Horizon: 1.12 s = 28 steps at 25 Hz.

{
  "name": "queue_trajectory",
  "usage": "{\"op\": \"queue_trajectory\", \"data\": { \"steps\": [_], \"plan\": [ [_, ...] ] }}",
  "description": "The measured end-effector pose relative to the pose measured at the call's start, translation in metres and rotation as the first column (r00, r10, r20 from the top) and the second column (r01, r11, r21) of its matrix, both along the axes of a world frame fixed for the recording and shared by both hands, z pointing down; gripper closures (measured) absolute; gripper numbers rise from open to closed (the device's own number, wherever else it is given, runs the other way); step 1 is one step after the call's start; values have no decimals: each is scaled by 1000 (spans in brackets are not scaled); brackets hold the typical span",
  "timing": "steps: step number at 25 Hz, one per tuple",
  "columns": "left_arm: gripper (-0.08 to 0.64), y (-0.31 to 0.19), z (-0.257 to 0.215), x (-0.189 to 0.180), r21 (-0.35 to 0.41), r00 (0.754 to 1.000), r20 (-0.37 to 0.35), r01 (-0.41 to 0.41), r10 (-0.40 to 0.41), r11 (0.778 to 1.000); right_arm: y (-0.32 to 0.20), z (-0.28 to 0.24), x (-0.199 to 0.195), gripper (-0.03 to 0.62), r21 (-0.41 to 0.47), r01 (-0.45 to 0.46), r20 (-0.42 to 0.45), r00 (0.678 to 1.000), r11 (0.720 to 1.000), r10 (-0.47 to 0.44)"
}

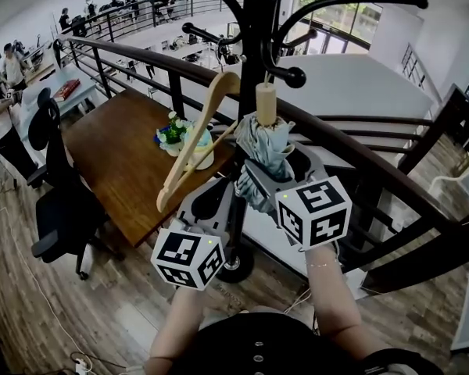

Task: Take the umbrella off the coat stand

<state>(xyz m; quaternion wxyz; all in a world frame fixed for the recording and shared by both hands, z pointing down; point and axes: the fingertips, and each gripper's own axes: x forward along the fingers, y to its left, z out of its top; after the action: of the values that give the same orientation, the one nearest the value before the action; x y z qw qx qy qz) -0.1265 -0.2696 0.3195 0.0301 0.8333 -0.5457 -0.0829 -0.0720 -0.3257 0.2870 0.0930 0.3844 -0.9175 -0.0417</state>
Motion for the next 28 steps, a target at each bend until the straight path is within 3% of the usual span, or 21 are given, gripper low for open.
{"op": "queue_trajectory", "data": {
  "steps": [28],
  "plan": [
    [532, -5, -4, -10, -1, 1000, -15, 18, -18, 1000, 5, -12, 13, 310, 48, 89, 127, 987, 995, -95]
  ]
}}
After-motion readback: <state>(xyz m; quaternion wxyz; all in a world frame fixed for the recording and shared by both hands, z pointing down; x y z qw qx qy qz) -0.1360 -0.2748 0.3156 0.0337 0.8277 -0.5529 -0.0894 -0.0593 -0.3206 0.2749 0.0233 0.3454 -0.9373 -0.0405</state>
